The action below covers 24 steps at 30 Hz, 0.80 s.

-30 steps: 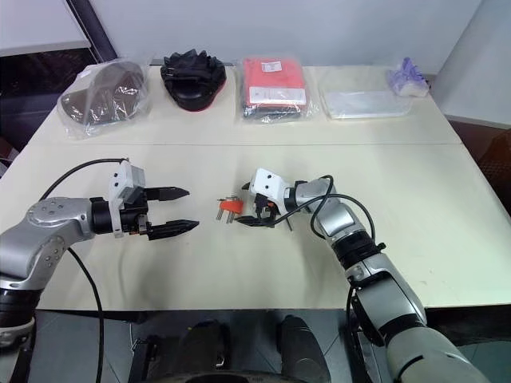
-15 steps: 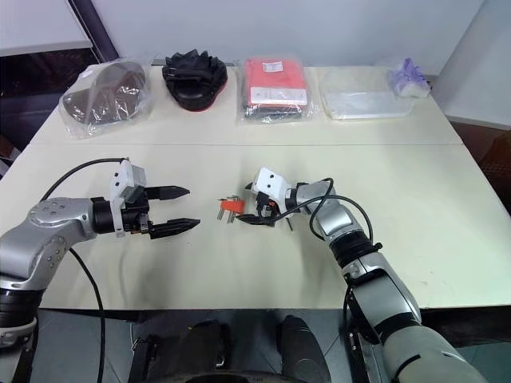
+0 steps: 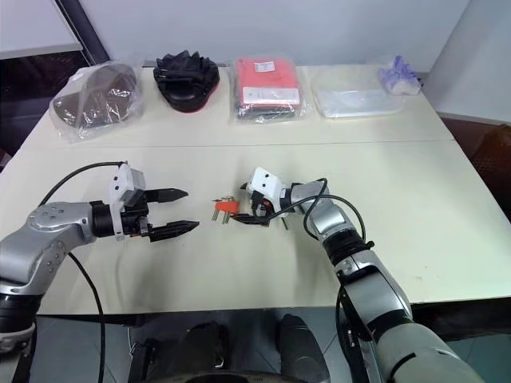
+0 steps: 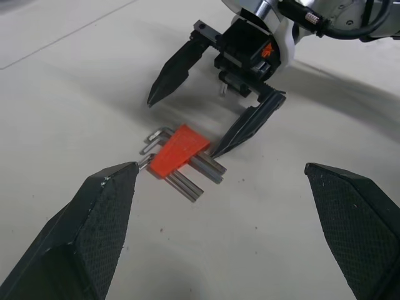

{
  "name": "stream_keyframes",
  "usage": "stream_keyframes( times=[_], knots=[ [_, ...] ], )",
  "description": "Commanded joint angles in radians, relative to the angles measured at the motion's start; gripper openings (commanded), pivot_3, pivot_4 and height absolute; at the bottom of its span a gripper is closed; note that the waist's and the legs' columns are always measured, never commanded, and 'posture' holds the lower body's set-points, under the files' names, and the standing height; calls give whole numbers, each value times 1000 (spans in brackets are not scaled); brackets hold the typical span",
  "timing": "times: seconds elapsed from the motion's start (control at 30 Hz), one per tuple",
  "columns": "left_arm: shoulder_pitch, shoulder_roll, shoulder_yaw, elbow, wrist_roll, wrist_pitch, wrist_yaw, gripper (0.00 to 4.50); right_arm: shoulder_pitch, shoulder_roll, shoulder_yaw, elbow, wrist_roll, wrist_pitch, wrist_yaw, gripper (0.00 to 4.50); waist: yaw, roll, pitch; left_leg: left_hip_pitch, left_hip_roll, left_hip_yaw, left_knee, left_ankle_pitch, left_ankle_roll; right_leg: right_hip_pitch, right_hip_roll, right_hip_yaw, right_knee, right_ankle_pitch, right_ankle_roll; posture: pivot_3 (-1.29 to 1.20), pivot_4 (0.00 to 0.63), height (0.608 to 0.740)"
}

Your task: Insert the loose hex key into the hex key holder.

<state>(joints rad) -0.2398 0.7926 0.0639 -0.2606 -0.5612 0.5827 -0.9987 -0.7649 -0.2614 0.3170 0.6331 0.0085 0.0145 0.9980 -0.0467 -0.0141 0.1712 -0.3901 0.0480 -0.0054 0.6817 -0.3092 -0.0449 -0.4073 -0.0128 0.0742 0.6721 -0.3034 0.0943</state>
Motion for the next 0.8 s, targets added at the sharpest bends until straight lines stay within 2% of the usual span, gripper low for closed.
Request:
stream_keyframes(
  times=[0.03,0.17,0.2,0.43,0.6,0.8],
  knots=[
    [3,6,36,-34,-6,-18,3,4500,-17,11,1,14,-21,-18,-6,3104,0,0,0,0,0,0,0,0,0,0,0,0,0,0,0,0,150,740],
    [4,7,37,-24,-2,-25,1,4500,-14,17,2,18,-31,-24,-8,1074,1,0,0,0,0,0,0,0,0,0,0,0,0,0,0,0,150,740],
    [3,6,36,-19,0,-27,-1,4500,-8,13,1,9,-34,-24,-8,974,2,0,0,0,0,0,0,0,0,0,0,0,0,0,0,0,150,740],
    [-53,-5,15,47,1,-30,-23,4500,70,-59,2,-184,-94,-91,-59,976,6,0,0,0,-1,0,0,0,0,0,-1,0,0,0,0,0,150,740],
    [-150,-36,-24,125,-3,-25,-71,4500,150,-187,-18,-407,-272,-252,-259,976,7,0,0,-1,-1,0,0,0,0,0,-1,0,-1,0,0,0,150,740],
    [-307,-100,-61,226,-22,0,-136,4500,248,-340,-53,-641,-432,-452,-406,976,4,0,0,-1,-1,1,0,0,0,0,0,0,-1,0,0,0,150,740]
  ],
)
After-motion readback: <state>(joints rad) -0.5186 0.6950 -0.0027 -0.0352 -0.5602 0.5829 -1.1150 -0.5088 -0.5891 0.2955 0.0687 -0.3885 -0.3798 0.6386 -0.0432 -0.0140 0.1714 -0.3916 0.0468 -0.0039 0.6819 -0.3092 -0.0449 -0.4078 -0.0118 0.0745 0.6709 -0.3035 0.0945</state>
